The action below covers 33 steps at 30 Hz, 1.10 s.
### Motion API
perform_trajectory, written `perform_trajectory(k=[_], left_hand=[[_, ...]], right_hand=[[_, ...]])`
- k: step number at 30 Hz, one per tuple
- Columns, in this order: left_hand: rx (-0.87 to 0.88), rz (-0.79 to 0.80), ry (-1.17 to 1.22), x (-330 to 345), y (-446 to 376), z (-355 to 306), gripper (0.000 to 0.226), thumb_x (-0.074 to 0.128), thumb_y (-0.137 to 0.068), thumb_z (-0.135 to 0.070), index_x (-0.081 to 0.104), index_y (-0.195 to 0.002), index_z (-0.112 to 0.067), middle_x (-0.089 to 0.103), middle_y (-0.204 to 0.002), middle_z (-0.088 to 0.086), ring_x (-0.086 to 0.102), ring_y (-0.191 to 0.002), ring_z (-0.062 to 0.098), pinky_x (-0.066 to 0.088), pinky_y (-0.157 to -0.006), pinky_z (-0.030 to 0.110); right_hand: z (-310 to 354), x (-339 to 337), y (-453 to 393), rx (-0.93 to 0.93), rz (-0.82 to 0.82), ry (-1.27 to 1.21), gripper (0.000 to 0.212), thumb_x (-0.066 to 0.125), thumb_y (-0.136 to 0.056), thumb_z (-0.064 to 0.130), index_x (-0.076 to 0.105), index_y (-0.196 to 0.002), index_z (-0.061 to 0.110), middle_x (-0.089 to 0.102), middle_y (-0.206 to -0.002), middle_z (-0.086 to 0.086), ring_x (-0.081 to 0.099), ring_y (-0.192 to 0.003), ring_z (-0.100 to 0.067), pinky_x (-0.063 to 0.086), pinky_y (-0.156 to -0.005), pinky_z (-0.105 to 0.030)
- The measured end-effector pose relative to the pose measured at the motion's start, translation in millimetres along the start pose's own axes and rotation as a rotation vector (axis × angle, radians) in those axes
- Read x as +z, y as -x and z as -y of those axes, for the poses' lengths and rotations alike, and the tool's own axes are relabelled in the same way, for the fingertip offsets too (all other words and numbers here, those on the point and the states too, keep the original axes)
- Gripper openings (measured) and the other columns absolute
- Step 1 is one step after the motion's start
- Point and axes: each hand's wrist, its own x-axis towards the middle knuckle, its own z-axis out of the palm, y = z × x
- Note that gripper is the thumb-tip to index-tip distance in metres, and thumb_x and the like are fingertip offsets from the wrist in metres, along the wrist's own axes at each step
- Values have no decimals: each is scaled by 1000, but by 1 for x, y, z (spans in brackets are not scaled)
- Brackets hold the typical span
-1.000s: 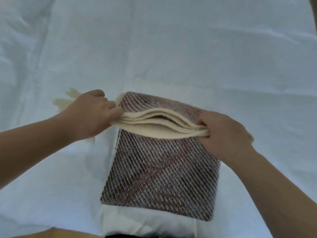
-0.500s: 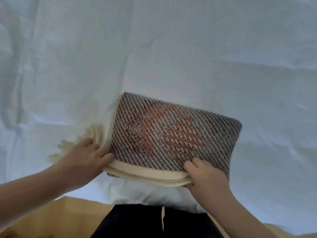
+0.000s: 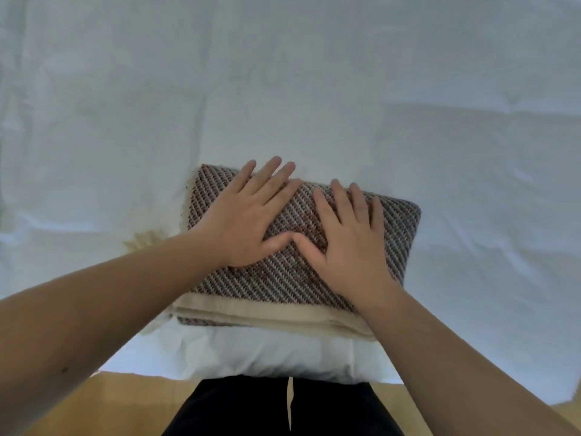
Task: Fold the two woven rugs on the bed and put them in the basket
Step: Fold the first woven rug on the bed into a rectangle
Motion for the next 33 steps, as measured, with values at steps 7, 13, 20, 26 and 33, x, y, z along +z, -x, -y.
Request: perform_trajectory(k=[7,13,20,26,33], left_hand=[[-48,108,-22,44,7,4,87,12,-94,-75,-4,-159,-20,0,-166,8,-2,-153,27,3,-123,52],[-53,87,-12,55,8,5,87,15,-94,-75,3,-159,-18,4,-166,10,2,-154,28,6,-123,52],[-146,-122,152,30,-5,-28,65,30,-100,-49,29,-155,-15,28,-161,13,23,-150,29,18,-121,53],[-178,31,104,59,11,-1,68,19,-101,-58,15,-159,-22,15,-166,7,10,-153,24,7,-123,46],[-285,-39,118,40,17,0,72,16,-99,-62,18,-158,-21,16,-165,8,12,-153,26,7,-123,49]], right_hand=[[-22,37,2,60,170,50,88,21,-86,81,2,-158,33,-4,-167,-2,-10,-153,-25,-19,-117,-52],[-34,44,3,110,143,37,90,22,-86,82,8,-159,30,2,-167,-6,-5,-153,-26,-13,-119,-51],[-13,37,-6,65,-111,-39,75,36,-94,63,34,-153,17,31,-160,-13,22,-149,-32,0,-121,-51],[-45,51,-3,180,75,30,81,21,-93,73,20,-158,25,14,-165,-7,7,-153,-25,-5,-122,-44],[-44,33,0,279,-1,21,85,18,-92,74,19,-158,20,11,-166,-9,1,-153,-27,-9,-121,-47]])
